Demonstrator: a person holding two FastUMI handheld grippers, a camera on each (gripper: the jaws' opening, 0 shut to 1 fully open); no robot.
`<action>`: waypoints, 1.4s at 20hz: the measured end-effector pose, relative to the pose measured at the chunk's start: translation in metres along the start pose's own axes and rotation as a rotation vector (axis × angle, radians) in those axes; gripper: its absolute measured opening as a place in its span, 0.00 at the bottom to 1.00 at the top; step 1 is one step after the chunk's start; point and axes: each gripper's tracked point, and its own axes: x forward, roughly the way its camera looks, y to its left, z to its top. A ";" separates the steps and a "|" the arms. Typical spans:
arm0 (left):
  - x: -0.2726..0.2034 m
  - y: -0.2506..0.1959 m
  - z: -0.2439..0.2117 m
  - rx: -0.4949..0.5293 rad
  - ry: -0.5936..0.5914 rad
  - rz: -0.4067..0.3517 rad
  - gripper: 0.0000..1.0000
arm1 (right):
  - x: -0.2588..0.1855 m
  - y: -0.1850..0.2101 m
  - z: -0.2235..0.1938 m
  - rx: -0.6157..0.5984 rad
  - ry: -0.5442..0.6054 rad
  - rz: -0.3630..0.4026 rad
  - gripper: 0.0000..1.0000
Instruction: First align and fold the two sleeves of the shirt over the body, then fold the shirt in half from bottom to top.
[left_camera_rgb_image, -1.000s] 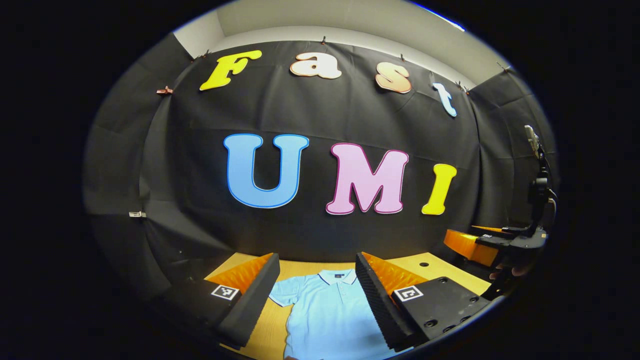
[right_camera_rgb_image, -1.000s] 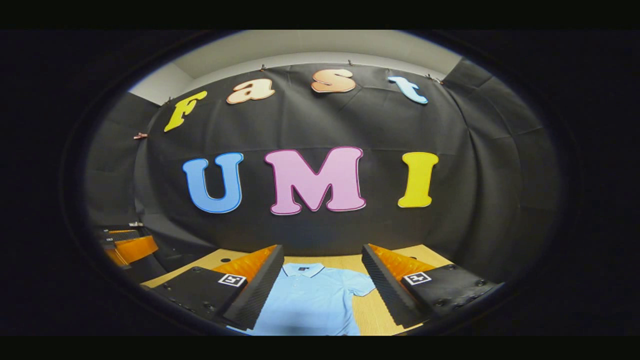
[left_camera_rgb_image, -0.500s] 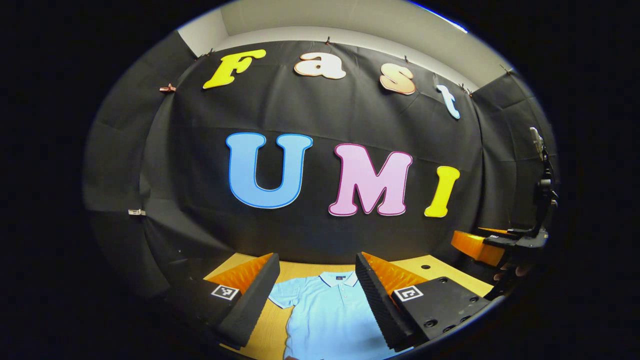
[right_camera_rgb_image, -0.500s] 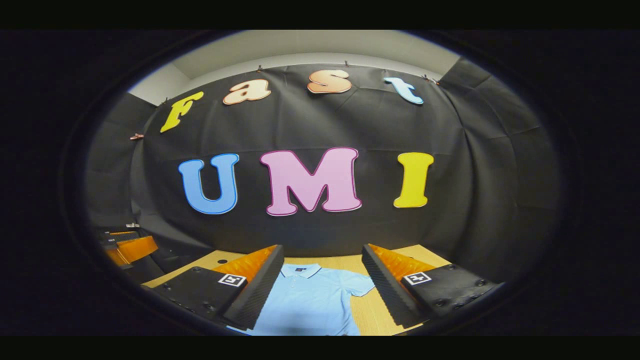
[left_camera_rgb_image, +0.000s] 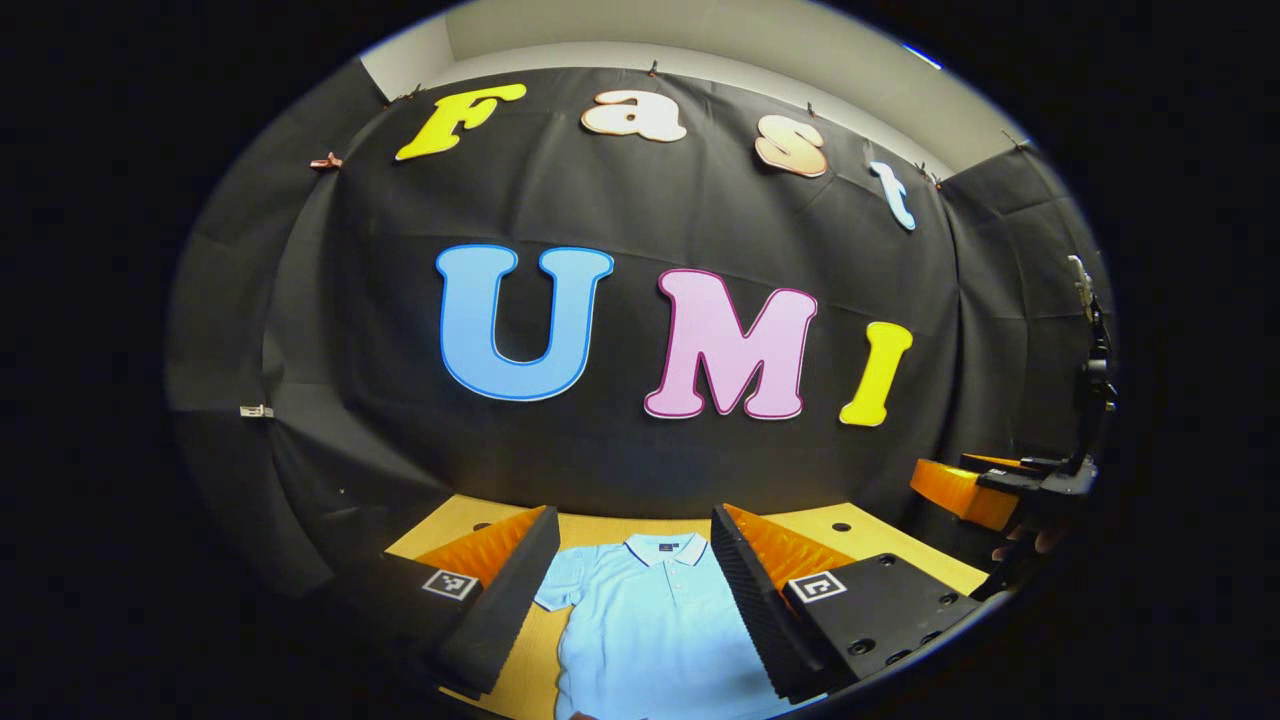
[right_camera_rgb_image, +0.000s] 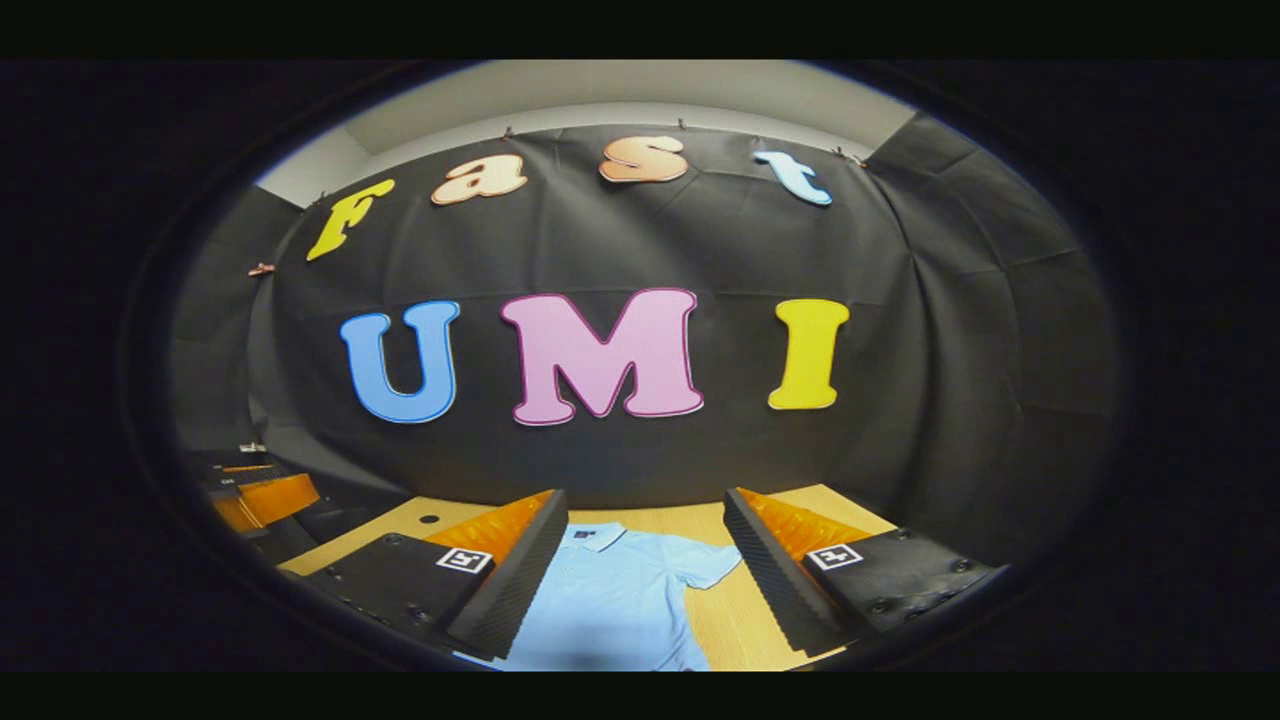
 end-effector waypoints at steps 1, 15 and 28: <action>0.001 -0.001 -0.001 0.000 0.001 -0.002 0.97 | 0.000 -0.001 0.000 0.001 -0.001 -0.002 0.98; 0.015 0.004 -0.007 -0.005 0.031 0.003 0.97 | 0.032 -0.021 -0.011 -0.026 0.022 -0.028 0.98; 0.057 0.020 -0.033 -0.016 0.110 0.130 0.97 | 0.186 -0.099 -0.127 -0.035 0.288 -0.062 0.98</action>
